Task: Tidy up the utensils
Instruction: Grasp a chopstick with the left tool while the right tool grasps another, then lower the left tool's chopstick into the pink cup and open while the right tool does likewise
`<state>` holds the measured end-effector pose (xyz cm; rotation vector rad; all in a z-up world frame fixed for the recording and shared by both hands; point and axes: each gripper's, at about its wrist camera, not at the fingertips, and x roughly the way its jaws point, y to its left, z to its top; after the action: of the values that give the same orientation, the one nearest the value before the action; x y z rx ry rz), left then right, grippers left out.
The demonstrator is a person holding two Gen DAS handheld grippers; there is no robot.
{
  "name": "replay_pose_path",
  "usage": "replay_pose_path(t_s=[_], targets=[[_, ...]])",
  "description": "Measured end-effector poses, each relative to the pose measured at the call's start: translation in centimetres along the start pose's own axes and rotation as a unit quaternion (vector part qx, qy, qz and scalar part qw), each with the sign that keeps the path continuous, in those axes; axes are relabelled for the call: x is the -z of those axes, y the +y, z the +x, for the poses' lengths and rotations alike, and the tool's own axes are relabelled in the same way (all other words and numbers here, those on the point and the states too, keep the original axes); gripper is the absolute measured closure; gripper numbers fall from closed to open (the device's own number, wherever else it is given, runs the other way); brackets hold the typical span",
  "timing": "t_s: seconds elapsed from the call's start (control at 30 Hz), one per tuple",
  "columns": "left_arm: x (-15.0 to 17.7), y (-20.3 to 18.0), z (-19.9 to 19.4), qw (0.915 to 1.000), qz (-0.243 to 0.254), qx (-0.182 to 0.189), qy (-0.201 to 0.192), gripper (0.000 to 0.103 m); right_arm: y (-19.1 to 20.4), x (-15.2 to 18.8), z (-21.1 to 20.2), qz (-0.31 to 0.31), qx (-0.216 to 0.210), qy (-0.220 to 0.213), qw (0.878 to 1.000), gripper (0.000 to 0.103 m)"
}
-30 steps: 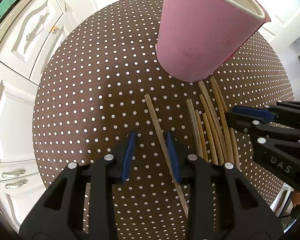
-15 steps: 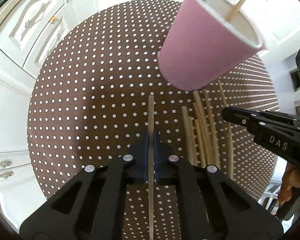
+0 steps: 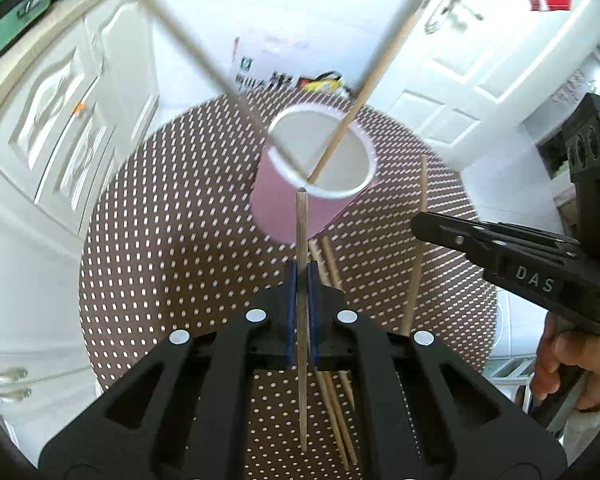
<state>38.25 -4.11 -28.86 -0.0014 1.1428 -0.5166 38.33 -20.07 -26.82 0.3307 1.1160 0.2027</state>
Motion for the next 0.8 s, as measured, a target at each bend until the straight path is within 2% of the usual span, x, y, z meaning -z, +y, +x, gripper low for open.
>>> replay_pose_path(t_s=[0.43, 0.8], targets=[[-1.8, -2.9, -7.3, 0.9944, 0.048, 0.039, -0.086, 0.098, 3.9, -0.3, -7.6, -0.036, -0.011, -0.097, 0.995, 0.099], [-4.2, -2.9, -12.4, 0.9838, 0.046, 0.052, -0.165, 0.098, 6.2, -1.8, -13.1, -0.074, -0.009, -0.17, 0.983, 0.099]])
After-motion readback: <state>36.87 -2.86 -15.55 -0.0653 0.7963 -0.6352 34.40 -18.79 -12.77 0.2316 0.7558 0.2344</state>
